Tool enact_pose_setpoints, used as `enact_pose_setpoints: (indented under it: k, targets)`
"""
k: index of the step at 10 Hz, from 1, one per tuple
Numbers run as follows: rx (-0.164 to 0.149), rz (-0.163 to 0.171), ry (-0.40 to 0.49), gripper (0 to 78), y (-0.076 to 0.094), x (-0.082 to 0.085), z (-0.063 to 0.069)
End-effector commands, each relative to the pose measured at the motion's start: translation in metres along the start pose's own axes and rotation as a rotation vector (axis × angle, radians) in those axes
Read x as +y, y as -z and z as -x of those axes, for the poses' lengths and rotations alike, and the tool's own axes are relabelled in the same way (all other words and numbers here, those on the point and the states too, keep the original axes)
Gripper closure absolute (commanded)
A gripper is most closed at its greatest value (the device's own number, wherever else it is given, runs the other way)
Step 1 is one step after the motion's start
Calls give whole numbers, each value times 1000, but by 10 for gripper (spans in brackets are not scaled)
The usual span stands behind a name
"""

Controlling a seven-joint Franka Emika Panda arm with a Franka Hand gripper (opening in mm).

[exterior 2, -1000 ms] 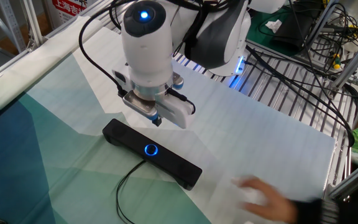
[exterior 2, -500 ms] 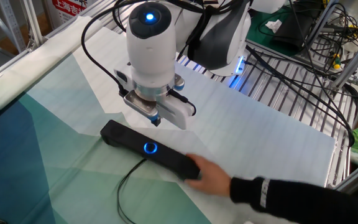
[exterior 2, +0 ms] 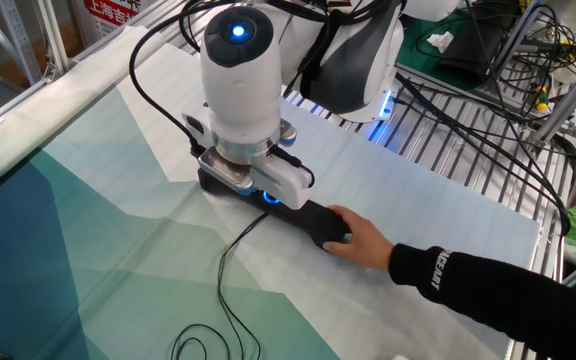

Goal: Turn the knob to increase the volume of the speaker

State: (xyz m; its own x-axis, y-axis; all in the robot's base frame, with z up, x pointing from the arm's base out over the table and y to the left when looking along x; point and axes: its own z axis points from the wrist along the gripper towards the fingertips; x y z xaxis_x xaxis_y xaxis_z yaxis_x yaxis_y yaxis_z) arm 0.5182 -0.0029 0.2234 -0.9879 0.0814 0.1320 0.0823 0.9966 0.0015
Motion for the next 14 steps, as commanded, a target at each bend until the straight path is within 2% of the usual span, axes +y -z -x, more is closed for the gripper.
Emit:
enact_pose_setpoints:
  k: [1,9,12,14]
  targets:
    - [37,-3,-22,776,1,0,1]
    - [27,-3,0,776,0,0,-1]
    - [4,1,5,776,-11,-4,-18]
    - [0,2,0,776,-14,-5,-22]
